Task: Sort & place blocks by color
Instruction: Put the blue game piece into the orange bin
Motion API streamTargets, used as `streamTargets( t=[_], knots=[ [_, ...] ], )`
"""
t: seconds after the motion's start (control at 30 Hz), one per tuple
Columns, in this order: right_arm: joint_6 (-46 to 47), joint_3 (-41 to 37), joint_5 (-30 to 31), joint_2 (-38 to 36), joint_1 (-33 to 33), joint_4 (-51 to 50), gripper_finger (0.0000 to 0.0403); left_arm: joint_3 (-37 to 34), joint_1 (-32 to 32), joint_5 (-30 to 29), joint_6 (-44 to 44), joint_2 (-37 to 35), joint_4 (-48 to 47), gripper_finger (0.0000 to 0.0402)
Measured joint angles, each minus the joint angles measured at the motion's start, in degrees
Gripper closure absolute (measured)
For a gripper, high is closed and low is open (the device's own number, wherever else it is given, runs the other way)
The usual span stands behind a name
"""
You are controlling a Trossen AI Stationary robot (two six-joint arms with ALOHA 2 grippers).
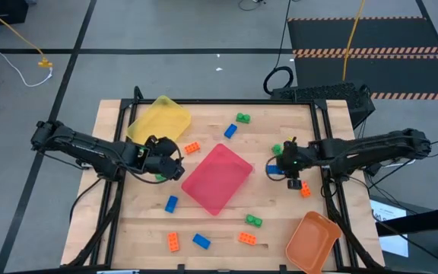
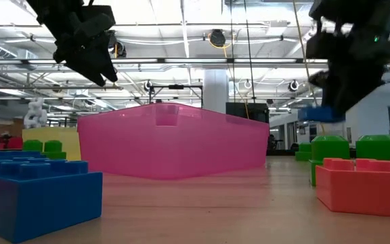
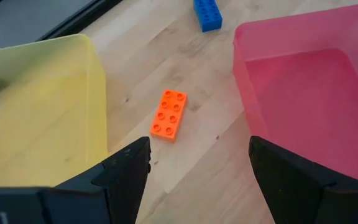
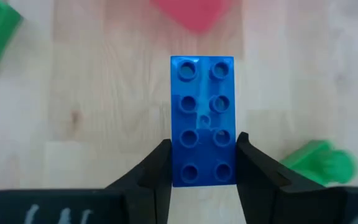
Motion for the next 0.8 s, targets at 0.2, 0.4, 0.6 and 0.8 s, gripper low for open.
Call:
streamTargets(
  t=[0.2, 0.4, 0.6, 0.8],
  knots=[
    [3.7, 2.8, 1.4, -1.9, 3.9, -4.6, 0.0284, 0.0, 0.0, 0.0, 0.0, 0.0, 0.2, 0.0126],
    [8.4, 5.0, 1.0, -1.0, 8.4, -9.1, 0.0284, 0.0, 0.0, 0.0, 0.1, 0.0, 1.2, 0.0126],
    [12.3, 9.1, -1.9, -1.0, 14.0, -9.6, 0.0284, 0.0, -0.2, 0.0, 1.7, 0.0, 3.8, 0.0126],
    [18.2, 13.3, -4.4, -1.1, 20.8, -12.4, 0.0284, 0.0, -0.2, 0.1, 1.7, 0.0, 3.9, 0.0126]
  ],
)
